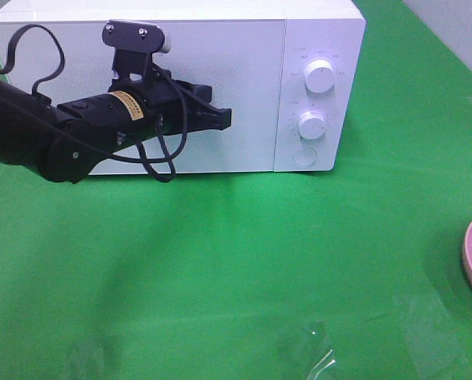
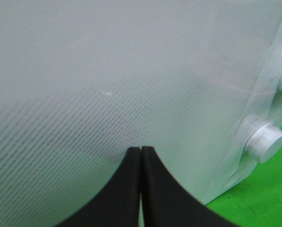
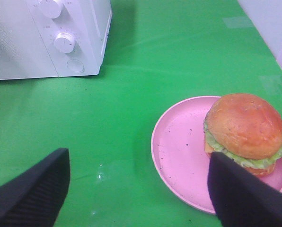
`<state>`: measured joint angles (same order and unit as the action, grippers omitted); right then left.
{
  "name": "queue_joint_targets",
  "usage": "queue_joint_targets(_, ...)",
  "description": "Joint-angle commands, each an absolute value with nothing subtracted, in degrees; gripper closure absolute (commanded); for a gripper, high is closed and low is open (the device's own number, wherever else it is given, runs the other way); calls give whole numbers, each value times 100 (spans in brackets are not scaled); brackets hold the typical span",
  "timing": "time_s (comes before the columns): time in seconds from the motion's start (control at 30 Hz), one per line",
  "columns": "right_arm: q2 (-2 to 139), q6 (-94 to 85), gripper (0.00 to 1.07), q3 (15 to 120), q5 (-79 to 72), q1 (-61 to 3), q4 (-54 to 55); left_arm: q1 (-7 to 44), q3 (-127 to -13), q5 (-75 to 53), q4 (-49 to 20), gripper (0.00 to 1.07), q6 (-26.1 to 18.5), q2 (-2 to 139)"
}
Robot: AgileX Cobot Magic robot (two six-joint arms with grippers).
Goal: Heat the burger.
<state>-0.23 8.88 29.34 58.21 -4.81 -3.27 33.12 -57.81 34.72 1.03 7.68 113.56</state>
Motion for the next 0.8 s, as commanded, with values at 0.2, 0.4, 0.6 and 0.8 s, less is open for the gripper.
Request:
queue_joint_targets(0.2, -166, 825, 32, 2922, 5747, -447, -321, 3615, -4870, 2017, -447, 101, 825, 10084)
queue_joint_targets(0.4, -166, 825, 32, 2922, 5747, -447, -321, 3650, -4561, -762, -693, 17, 825, 9070)
queue_joint_targets(0.6, -166, 825, 32, 2922, 5747, -447, -321, 3650, -4578, -2189, -435, 6, 808, 8434)
queue_joint_targets(0.8, -166, 825, 32, 2922, 5747, -447, -321, 3650, -4578, -3598, -223, 7, 837, 7575)
